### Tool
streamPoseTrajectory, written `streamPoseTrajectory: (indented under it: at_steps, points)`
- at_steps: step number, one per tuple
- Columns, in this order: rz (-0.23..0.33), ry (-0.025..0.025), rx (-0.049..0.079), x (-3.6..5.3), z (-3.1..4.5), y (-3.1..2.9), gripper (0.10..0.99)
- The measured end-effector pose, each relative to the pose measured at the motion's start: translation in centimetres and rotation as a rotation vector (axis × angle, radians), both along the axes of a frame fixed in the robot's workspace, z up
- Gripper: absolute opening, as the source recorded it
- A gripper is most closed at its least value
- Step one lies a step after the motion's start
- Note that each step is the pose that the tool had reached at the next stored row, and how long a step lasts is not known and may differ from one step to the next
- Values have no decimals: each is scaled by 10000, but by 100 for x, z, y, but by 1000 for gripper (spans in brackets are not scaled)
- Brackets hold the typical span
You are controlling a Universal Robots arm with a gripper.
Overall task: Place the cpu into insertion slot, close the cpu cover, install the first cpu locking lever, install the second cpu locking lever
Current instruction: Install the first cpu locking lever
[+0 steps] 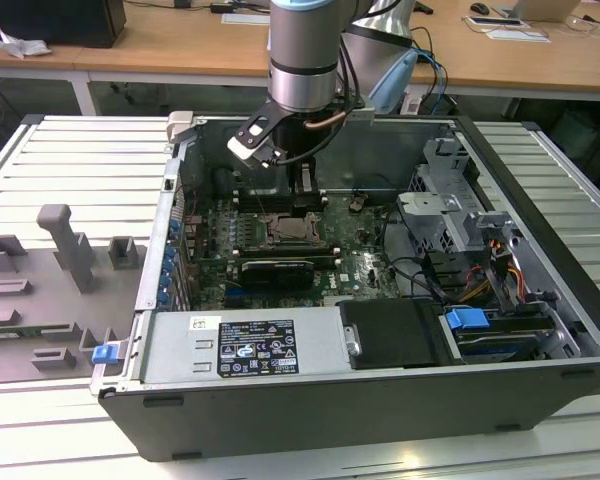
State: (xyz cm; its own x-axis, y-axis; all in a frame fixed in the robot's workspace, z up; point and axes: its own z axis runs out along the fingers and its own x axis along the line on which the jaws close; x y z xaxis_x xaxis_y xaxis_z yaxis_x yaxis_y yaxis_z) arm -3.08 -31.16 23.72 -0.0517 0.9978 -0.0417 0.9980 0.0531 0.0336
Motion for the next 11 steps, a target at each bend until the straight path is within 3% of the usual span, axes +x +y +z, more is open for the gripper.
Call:
streamPoseTrajectory:
  at_steps: [11]
  points:
    - [-1,0,-1,0,0,0,106]
